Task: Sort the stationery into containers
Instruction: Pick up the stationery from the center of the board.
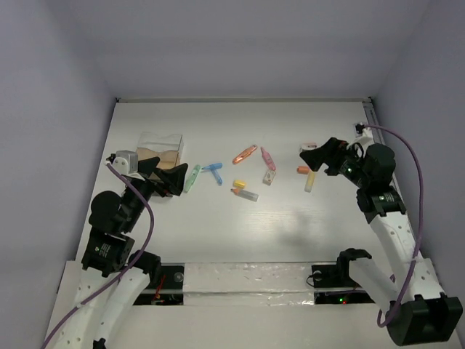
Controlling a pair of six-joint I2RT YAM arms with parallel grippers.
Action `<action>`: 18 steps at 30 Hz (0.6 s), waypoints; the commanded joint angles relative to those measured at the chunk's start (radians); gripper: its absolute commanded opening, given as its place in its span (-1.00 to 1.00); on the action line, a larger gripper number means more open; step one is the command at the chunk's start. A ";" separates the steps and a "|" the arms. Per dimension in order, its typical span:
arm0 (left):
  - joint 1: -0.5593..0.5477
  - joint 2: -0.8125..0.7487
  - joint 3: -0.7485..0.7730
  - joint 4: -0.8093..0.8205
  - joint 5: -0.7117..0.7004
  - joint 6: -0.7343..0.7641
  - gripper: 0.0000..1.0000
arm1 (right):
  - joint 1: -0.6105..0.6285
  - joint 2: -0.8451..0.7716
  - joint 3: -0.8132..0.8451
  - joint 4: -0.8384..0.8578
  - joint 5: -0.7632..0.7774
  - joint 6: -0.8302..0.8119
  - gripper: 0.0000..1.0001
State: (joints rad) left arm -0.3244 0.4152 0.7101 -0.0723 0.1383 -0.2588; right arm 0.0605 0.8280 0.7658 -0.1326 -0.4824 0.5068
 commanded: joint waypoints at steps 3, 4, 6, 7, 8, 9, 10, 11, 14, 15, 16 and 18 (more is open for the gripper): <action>0.010 0.007 0.009 0.040 0.020 0.015 0.98 | 0.181 0.069 0.069 -0.084 0.151 -0.063 1.00; 0.010 0.007 0.011 0.039 0.021 0.018 0.98 | 0.209 0.086 0.069 -0.091 0.218 -0.067 1.00; 0.010 0.008 0.012 0.035 0.029 0.020 0.98 | 0.269 0.147 0.070 -0.105 0.266 -0.065 1.00; 0.010 0.007 0.011 0.037 0.030 0.020 0.98 | 0.285 0.167 0.070 -0.105 0.283 -0.057 1.00; 0.010 0.007 0.009 0.042 0.033 0.021 0.98 | 0.298 0.186 0.070 -0.104 0.313 -0.053 1.00; 0.010 0.005 0.008 0.042 0.035 0.020 0.98 | 0.312 0.224 0.070 -0.102 0.332 -0.048 1.00; 0.010 0.005 0.006 0.043 0.040 0.020 0.98 | 0.340 0.244 0.070 -0.099 0.353 -0.041 1.00; 0.010 0.005 0.005 0.048 0.053 0.018 0.98 | 0.351 0.266 0.070 -0.098 0.402 -0.036 1.00; 0.010 0.005 0.002 0.054 0.063 0.020 0.98 | 0.389 0.362 0.081 -0.096 0.476 -0.031 1.00; 0.010 0.002 0.002 0.052 0.061 0.018 0.98 | 0.400 0.387 0.092 -0.096 0.510 -0.028 1.00; 0.010 0.000 0.000 0.054 0.060 0.020 0.98 | 0.410 0.434 0.095 -0.090 0.525 -0.021 1.00; 0.010 -0.004 0.002 0.051 0.060 0.024 0.98 | 0.447 0.479 0.107 -0.078 0.553 -0.014 0.98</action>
State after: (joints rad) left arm -0.3187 0.4160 0.7101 -0.0719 0.1791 -0.2501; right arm 0.4637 1.2617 0.8127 -0.2321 -0.0402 0.4767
